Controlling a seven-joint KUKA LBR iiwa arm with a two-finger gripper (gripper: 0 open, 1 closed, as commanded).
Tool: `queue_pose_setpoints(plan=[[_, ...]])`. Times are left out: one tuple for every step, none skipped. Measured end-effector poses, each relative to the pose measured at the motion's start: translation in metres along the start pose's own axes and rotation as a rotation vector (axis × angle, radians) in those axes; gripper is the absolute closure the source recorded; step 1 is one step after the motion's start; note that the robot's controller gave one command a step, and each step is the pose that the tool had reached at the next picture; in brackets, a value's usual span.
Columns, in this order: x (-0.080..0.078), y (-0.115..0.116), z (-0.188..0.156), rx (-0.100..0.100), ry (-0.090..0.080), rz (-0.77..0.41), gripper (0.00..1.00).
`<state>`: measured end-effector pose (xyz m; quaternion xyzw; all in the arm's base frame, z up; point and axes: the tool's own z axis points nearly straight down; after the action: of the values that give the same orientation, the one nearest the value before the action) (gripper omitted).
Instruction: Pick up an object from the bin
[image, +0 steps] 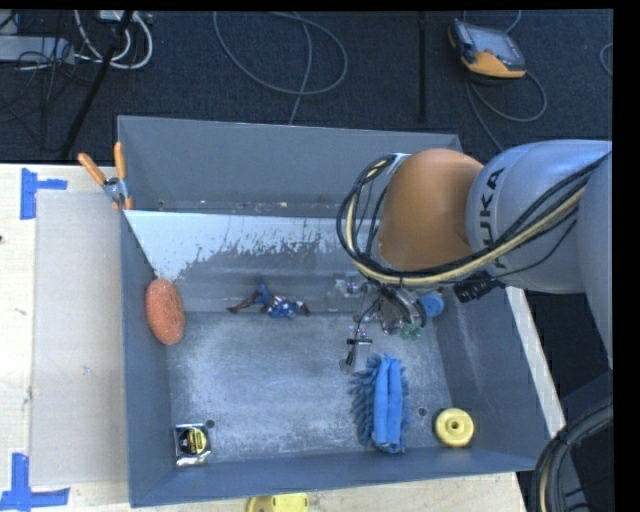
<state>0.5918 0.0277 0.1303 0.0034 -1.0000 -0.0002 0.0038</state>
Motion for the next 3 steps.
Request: queue_pose_setpoints(plan=[[-0.001, 0.000, -0.005, 0.000, -0.006, 0.001, 0.00], [0.014, -0.003, 0.007, 0.000, -0.016, -0.066, 0.00], [0.051, -0.043, 0.026, 0.000, -0.004, -0.182, 0.00]])
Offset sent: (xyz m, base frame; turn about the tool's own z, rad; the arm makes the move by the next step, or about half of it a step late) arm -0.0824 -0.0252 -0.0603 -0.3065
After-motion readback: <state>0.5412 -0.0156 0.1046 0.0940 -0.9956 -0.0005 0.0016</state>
